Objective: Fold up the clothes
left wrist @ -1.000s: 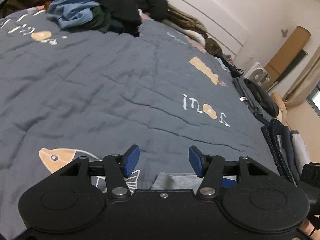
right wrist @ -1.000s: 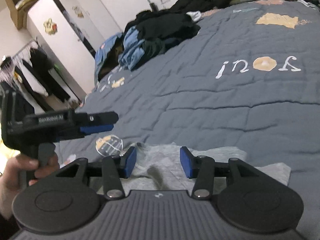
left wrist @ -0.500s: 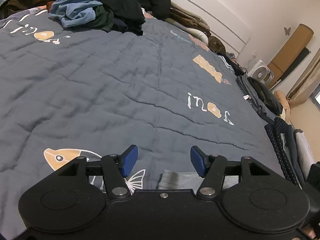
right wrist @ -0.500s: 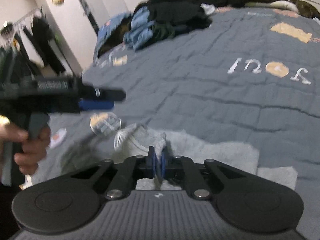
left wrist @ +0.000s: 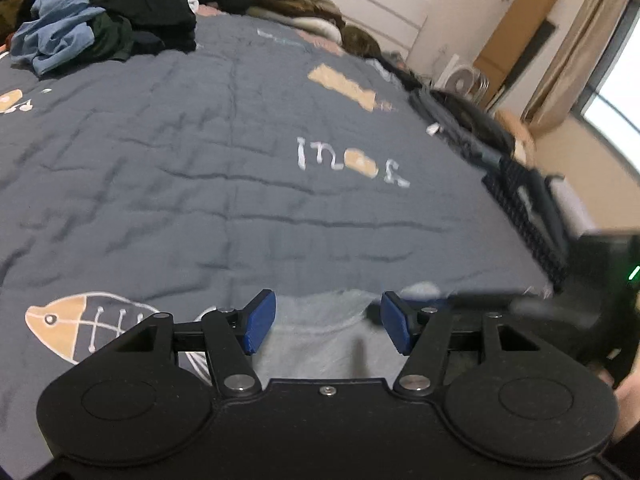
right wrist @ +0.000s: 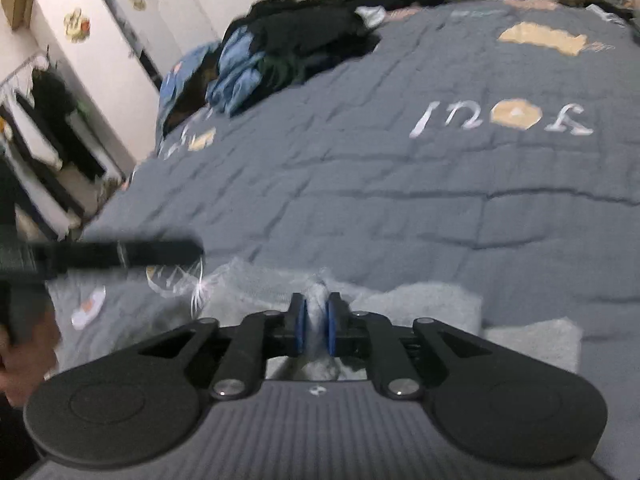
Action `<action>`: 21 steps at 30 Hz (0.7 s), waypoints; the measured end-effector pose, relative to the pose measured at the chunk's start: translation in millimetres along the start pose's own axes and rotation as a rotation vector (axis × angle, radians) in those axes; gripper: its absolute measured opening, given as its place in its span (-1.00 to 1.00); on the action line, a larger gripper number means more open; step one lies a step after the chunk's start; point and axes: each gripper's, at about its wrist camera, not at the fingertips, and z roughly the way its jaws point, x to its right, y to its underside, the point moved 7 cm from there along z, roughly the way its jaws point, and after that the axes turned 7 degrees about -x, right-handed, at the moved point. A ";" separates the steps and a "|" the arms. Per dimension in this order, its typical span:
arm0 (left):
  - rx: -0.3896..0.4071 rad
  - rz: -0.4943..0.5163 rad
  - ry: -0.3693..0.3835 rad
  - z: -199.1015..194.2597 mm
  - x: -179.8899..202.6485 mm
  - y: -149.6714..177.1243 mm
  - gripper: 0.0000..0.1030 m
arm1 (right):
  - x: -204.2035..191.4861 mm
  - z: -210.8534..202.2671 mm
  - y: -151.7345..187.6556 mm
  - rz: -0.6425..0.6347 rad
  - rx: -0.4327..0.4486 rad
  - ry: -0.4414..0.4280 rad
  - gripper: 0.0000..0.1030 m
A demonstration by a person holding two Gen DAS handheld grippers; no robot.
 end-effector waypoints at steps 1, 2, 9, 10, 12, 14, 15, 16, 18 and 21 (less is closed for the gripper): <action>-0.003 0.000 0.011 0.1 0.8 0.8 0.12 | 3.4 -5.3 -2.2 0.011 0.013 0.010 -0.71; -0.007 0.000 0.023 0.2 1.6 1.7 0.12 | 6.9 -10.7 -4.4 0.022 0.025 0.020 -0.63; -0.037 0.037 0.140 9.0 24.9 7.9 0.12 | 39.2 -56.7 -9.9 0.102 0.079 0.018 -0.48; -0.050 0.044 0.120 15.3 25.7 11.3 0.12 | 43.1 -63.4 -8.4 0.108 0.079 0.010 -0.47; -0.077 0.056 0.080 27.9 27.1 18.2 0.12 | 45.6 -72.8 -1.8 0.072 0.065 0.001 -0.43; -0.094 0.038 0.031 39.3 21.1 22.8 0.12 | 48.4 -76.4 6.2 0.042 0.042 0.012 -0.42; -0.098 0.030 0.011 43.7 18.2 24.6 0.12 | 48.1 -75.5 10.0 0.037 0.023 0.011 -0.41; -0.098 0.029 0.011 44.1 17.7 24.7 0.12 | 49.2 -74.8 15.5 0.031 0.002 0.009 -0.41; -0.096 0.027 0.011 44.9 16.7 24.7 0.13 | 49.1 -76.8 27.2 0.014 -0.027 0.015 -0.41; -0.095 0.025 0.011 46.3 15.5 25.1 0.14 | 45.1 -90.6 43.2 -0.001 -0.026 -0.005 -0.38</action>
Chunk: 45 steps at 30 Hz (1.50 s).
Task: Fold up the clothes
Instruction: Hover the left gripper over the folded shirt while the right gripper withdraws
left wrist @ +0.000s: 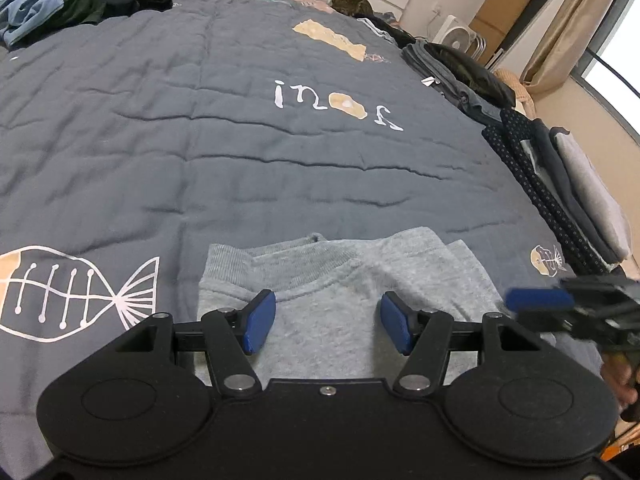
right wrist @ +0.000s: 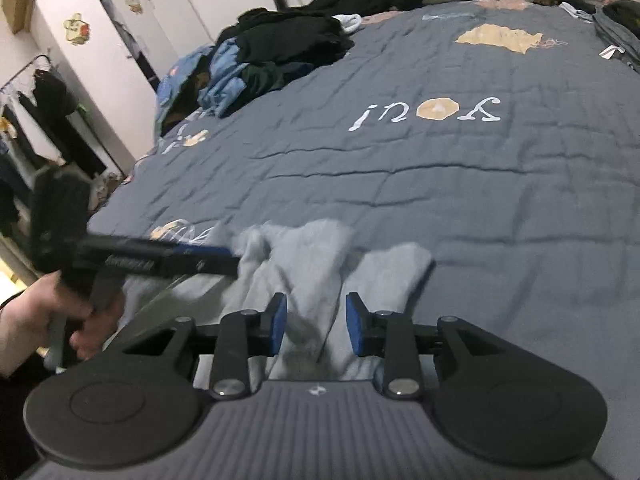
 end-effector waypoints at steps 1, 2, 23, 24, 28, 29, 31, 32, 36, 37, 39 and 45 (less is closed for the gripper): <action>-0.002 0.000 -0.001 1.2 0.2 -0.9 0.14 | -0.8 -6.6 4.7 -0.005 0.008 -0.006 -0.37; -0.003 0.000 -0.002 1.8 0.7 -1.4 0.14 | -1.6 -13.2 9.5 -0.010 0.016 -0.011 -0.33; -0.003 0.004 -0.012 4.5 3.0 -2.3 0.19 | 67.1 -31.5 27.8 0.590 0.209 -0.350 -0.94; -0.003 0.006 -0.012 4.6 3.3 -2.1 0.22 | 68.6 -26.6 30.4 0.586 0.187 -0.309 -0.94; -0.004 0.014 -0.013 4.3 3.8 -1.9 0.23 | 68.0 -8.0 39.5 0.569 0.091 -0.227 -0.86; -0.003 0.013 -0.013 4.1 3.6 -2.0 0.24 | 68.8 -6.4 40.9 0.562 0.078 -0.198 -0.84; -0.002 0.003 -0.008 3.2 2.8 -3.0 0.24 | 72.8 -15.0 38.1 0.557 0.101 -0.159 -0.81; -0.002 -0.004 -0.005 2.7 2.4 -3.6 0.24 | 73.0 -22.8 35.2 0.548 0.121 -0.143 -0.81; 0.021 -0.007 0.002 -5.6 4.9 -7.7 0.24 | 63.3 -53.5 24.3 0.490 0.185 -0.125 -0.80; 0.030 -0.008 0.008 -8.7 6.0 -8.9 0.24 | 50.5 -58.5 23.5 0.463 0.185 -0.149 -0.80; 0.047 -0.016 0.024 -14.2 7.9 -10.8 0.24 | 23.7 -66.7 24.3 0.413 0.183 -0.191 -0.77; 0.054 0.026 0.081 -20.7 28.1 -10.9 0.24 | -48.6 -56.4 61.4 0.306 0.087 -0.230 -0.69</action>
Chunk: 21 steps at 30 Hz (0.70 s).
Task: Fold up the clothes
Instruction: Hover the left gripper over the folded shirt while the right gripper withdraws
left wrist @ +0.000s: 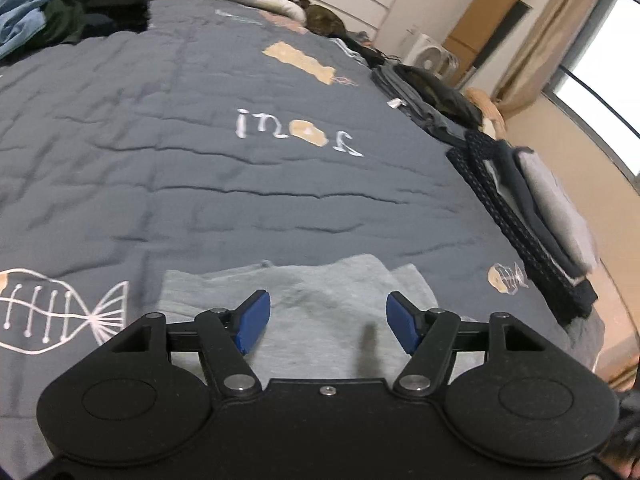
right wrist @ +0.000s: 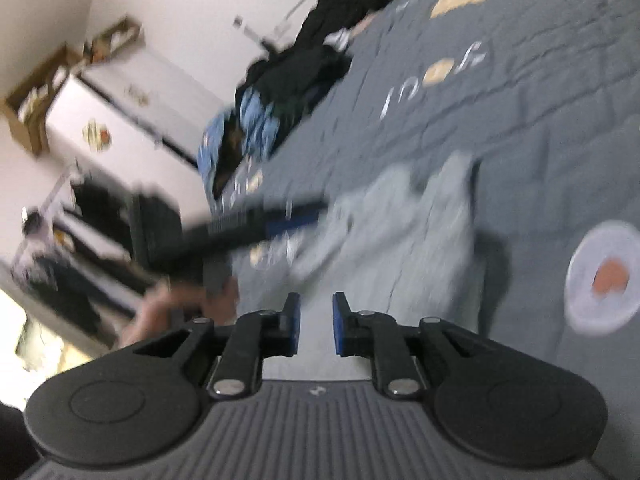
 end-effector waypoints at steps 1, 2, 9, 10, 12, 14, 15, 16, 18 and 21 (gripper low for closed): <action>-0.009 0.010 -0.009 3.7 2.5 1.9 0.24 | -2.4 3.0 6.6 -0.010 -0.018 0.022 -0.69; -0.018 0.020 -0.018 7.5 5.0 3.8 0.24 | -2.9 6.1 11.9 -0.016 -0.032 0.054 -0.68; -0.061 -0.010 -0.119 28.3 -8.1 12.1 0.23 | 19.9 1.6 38.3 -0.081 -0.073 0.259 -0.67; -0.056 -0.009 -0.118 25.7 -7.9 11.0 0.24 | 20.8 0.0 42.8 -0.091 -0.082 0.280 -0.67; -0.046 -0.008 -0.117 20.3 -7.5 8.8 0.24 | 23.2 -4.4 51.6 -0.103 -0.098 0.319 -0.66; -0.040 -0.019 -0.110 15.5 -8.7 8.1 0.24 | 27.6 -12.5 57.7 -0.075 -0.078 0.326 -0.66; -0.035 -0.018 -0.108 12.5 -7.3 7.8 0.24 | 28.1 -17.3 59.0 -0.057 -0.058 0.319 -0.66; -0.029 -0.017 -0.106 9.5 -5.8 7.5 0.24 | 28.6 -22.0 60.3 -0.038 -0.037 0.311 -0.66; -0.021 -0.010 -0.097 1.7 -0.9 10.0 0.24 | 19.9 -28.4 61.1 -0.032 0.015 0.278 -0.55; -0.011 0.001 -0.086 -8.5 6.6 15.9 0.24 | 6.2 -29.2 64.2 -0.022 0.070 0.213 -0.40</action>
